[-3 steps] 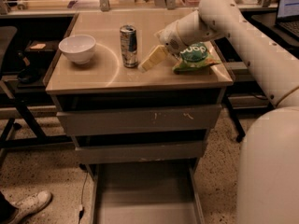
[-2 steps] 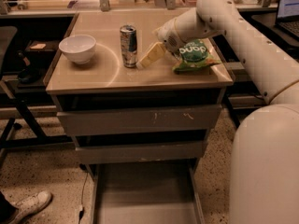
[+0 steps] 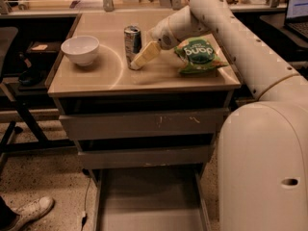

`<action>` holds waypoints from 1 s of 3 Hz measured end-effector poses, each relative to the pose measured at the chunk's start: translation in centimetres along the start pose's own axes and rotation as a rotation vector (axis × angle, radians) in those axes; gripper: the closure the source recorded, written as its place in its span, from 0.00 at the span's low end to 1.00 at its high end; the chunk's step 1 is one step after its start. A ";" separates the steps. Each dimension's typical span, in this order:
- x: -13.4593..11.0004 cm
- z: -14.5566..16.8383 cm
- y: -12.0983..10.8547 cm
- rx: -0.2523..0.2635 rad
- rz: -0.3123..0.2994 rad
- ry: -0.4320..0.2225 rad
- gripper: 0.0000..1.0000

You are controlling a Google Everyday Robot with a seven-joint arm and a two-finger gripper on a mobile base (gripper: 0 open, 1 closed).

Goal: Place redbull can into bottom drawer

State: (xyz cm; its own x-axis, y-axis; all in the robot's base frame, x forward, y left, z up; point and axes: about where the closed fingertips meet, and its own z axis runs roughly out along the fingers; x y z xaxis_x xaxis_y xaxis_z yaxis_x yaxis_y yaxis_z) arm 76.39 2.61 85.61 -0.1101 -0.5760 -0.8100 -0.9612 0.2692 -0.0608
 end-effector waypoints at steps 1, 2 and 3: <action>-1.1 1.5 0.3 -0.033 -0.006 0.006 0.00; -2.2 1.9 0.7 -0.042 -0.026 0.037 0.00; -2.3 1.9 0.8 -0.043 -0.026 0.038 0.18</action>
Offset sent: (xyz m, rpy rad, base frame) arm 0.0011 0.0346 0.0245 -0.0808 0.0000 0.0559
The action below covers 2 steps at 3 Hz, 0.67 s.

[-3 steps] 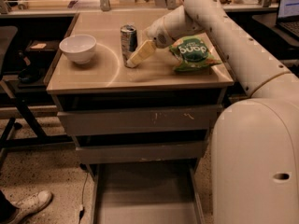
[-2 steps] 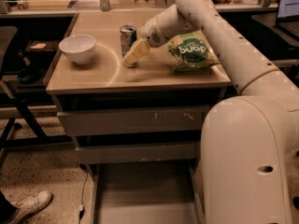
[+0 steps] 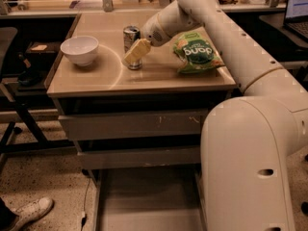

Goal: Place redbull can into bottom drawer

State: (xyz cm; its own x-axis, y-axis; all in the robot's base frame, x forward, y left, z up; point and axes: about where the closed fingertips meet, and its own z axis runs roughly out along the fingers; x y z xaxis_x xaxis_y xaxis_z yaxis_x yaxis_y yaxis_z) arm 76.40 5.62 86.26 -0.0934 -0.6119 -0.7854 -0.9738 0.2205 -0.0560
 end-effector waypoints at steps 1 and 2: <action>0.0 0.0 0.0 0.000 0.000 0.000 0.41; 0.0 0.0 0.0 0.000 0.000 0.000 0.65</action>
Offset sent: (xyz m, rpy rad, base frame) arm 0.0000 0.0002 -0.0001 0.0000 0.0002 0.0003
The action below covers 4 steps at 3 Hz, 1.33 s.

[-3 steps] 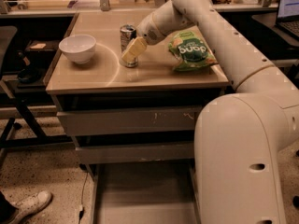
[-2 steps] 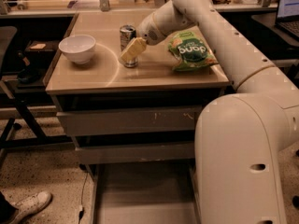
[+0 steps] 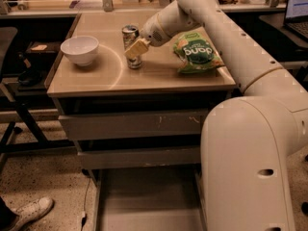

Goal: Place redbull can into bottom drawer

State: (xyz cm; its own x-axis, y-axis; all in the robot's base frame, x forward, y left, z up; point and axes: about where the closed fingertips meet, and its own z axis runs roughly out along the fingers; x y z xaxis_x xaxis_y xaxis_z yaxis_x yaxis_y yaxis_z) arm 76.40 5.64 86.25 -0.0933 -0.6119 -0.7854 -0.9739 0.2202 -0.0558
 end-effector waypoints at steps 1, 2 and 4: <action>-0.1 -0.9 0.6 0.016 -0.016 0.002 0.88; 0.0 -4.5 1.7 0.102 -0.009 -0.011 1.00; 3.0 -10.9 5.8 0.323 0.062 0.041 1.00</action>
Offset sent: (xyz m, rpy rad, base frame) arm -0.0800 -0.0659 0.0101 -0.0279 -0.0798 -0.1772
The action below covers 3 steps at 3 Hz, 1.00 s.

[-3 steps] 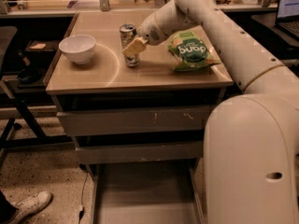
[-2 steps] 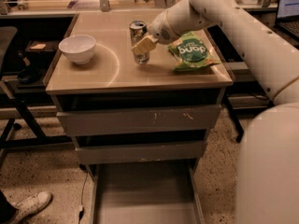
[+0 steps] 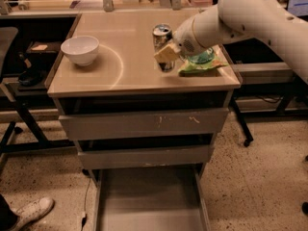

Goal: Place redbull can into bottom drawer

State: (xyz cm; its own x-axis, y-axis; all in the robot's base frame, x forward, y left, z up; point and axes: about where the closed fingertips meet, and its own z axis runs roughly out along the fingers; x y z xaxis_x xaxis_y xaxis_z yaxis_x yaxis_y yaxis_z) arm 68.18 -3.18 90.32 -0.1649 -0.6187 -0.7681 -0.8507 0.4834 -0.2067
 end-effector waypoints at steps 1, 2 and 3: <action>2.7 1.8 2.5 -0.046 0.012 0.053 1.00; 2.7 1.8 2.5 -0.048 0.011 0.053 1.00; 4.2 1.2 3.7 -0.056 0.069 0.051 1.00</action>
Offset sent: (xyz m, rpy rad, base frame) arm -0.0161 0.0045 -0.0312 -0.0287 0.0515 0.0105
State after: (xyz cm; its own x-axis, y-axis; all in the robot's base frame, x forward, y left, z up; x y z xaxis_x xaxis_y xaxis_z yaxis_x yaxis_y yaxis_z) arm 64.88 -3.27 85.61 -0.2481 -0.6165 -0.7473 -0.8628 0.4913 -0.1189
